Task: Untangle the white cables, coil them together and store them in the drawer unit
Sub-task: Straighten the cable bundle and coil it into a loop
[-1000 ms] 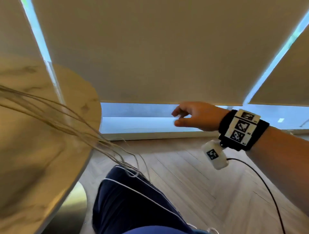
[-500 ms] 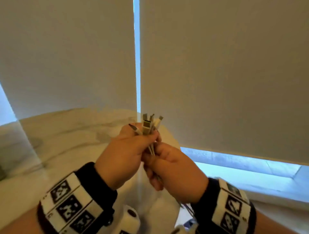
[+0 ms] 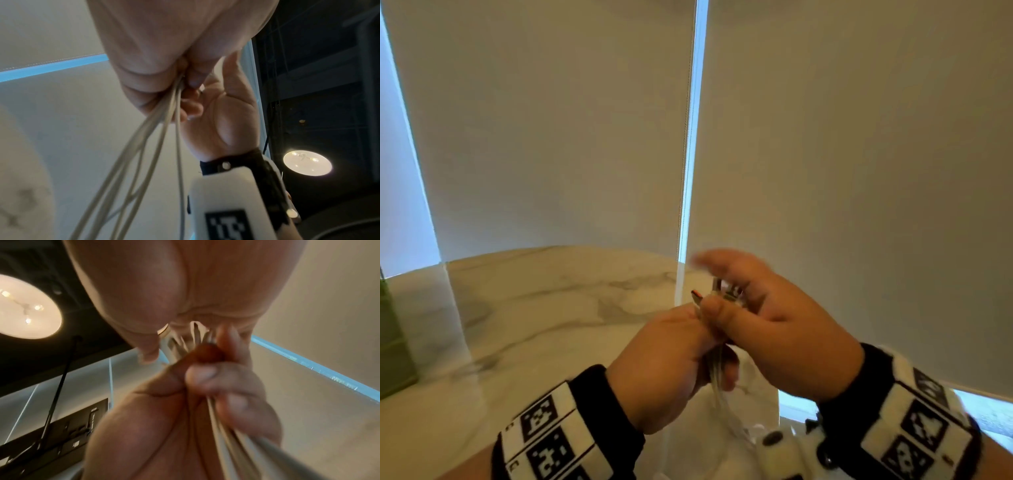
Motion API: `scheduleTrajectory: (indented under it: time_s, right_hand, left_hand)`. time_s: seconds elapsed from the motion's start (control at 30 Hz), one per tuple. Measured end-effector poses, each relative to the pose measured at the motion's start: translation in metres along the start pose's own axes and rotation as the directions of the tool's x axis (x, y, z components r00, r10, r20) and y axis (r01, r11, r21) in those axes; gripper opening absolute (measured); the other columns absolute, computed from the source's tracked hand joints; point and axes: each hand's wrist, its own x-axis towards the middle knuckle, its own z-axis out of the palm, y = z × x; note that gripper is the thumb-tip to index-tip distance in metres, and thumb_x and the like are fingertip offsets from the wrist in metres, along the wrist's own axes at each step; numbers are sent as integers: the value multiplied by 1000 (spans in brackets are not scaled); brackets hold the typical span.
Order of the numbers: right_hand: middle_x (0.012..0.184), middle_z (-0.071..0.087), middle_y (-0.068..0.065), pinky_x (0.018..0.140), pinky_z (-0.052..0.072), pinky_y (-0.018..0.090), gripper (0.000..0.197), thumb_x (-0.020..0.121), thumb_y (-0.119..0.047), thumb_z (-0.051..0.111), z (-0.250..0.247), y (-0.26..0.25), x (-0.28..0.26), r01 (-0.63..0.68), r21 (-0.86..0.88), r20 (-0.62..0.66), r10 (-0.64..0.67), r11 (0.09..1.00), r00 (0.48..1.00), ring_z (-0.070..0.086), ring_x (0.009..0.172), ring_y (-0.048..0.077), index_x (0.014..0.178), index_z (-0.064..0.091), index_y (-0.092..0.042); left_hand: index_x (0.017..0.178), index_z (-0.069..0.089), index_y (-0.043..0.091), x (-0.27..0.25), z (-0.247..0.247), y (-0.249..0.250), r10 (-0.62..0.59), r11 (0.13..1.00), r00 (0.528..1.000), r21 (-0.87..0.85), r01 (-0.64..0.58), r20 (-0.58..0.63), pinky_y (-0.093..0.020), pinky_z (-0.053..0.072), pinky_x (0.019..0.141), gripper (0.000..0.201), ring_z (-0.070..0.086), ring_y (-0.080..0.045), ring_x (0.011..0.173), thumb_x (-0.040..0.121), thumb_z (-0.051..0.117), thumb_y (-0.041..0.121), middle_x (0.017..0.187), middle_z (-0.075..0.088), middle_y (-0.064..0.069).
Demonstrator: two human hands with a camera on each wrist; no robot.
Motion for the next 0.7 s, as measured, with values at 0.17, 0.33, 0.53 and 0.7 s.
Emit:
scheduleTrajectory:
  time_s: [0.17,0.33,0.53,0.7]
  right_hand:
    - [89,61,-15,74,43,12,18,94,-31,43,7,-9,12,117,-217,-18,-124,969,992,58,87,1,91,61,-33]
    - [74,57,3,56,45,19,24,100,-19,41,9,-7,20,74,-79,-142,-85,994,986,55,62,9,88,61,-26]
    - [101,70,-2,82,56,30,35,90,-48,55,7,-2,17,-125,433,-68,170,893,983,69,90,9,119,58,-28]
    - [81,64,15,58,50,32,37,77,-27,69,26,13,-7,-340,565,138,320,752,937,62,66,25,109,64,-10]
  left_hand:
    - [78,49,10,-1,1,8,-79,996,995,33,81,-64,-30,41,53,15,39,-15,50,93,46,9,60,41,-3]
    - [81,53,10,-1,1,20,-134,974,990,-180,138,34,-34,41,54,19,36,-16,52,94,43,18,64,39,-4]
    - [83,52,11,5,-2,24,-113,965,993,-240,103,-31,-31,27,52,20,27,-14,51,97,42,21,63,34,-1]
    - [88,49,9,10,-11,39,-17,921,996,-389,-16,-82,-30,33,50,19,33,-13,49,81,53,26,63,35,-2]
